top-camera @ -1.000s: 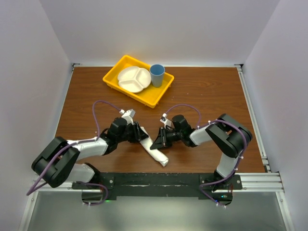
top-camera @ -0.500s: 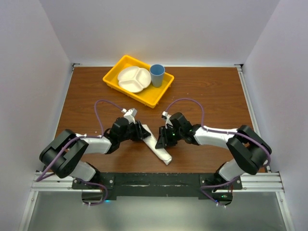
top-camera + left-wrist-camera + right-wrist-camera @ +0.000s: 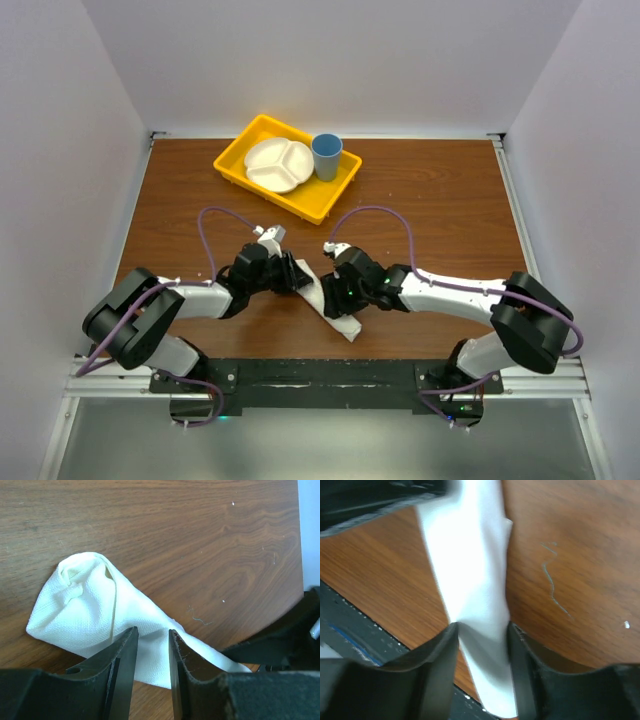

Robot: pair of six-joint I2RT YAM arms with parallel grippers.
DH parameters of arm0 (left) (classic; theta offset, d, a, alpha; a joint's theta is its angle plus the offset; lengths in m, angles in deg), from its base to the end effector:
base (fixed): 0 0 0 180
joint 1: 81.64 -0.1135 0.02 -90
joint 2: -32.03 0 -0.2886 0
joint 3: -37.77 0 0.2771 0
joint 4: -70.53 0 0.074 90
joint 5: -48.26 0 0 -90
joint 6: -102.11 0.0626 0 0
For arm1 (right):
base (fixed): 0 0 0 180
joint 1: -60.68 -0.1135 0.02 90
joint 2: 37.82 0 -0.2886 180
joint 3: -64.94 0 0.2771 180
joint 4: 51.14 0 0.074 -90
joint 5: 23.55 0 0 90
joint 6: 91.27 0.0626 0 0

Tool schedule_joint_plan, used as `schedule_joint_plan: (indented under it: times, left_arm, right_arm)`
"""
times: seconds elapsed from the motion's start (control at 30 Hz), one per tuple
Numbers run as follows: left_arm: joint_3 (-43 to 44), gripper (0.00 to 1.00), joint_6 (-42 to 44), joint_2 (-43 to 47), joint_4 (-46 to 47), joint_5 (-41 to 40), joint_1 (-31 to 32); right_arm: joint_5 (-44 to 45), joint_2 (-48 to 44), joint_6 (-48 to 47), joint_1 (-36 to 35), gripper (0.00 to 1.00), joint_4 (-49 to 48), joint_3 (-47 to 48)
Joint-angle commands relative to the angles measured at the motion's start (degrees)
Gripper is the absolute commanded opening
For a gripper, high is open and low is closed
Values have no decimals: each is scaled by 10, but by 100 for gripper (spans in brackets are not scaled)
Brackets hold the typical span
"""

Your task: Fold the napkin, place the utensils inside, and roll it up

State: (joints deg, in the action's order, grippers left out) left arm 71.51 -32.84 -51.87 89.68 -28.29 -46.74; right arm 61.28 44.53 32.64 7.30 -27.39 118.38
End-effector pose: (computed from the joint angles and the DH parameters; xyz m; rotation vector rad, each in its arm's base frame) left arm 0.2233 -0.1736 0.1182 -0.0483 2.2883 -1.0356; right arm 0.1785 0.2496 0.1572 -0.4866 2.5980 0.7027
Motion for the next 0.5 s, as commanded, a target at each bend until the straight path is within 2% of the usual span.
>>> schedule_joint_plan:
  times: [0.0, 0.13, 0.3, 0.47]
  left_arm:
    - [10, 37, 10, -5, -52, -8, -5]
    - [11, 37, 2, -13, -50, 10, -16]
    - [10, 37, -1, -12, -52, 25, -28]
    - [7, 37, 3, -4, -55, 29, -33]
  right_arm:
    - [120, 6, -88, -54, 59, 88, 93]
    - [186, 49, -152, -98, 65, 104, 153]
    - [250, 122, -179, -148, 65, 116, 199]
    - [291, 162, -182, -161, 64, 119, 214]
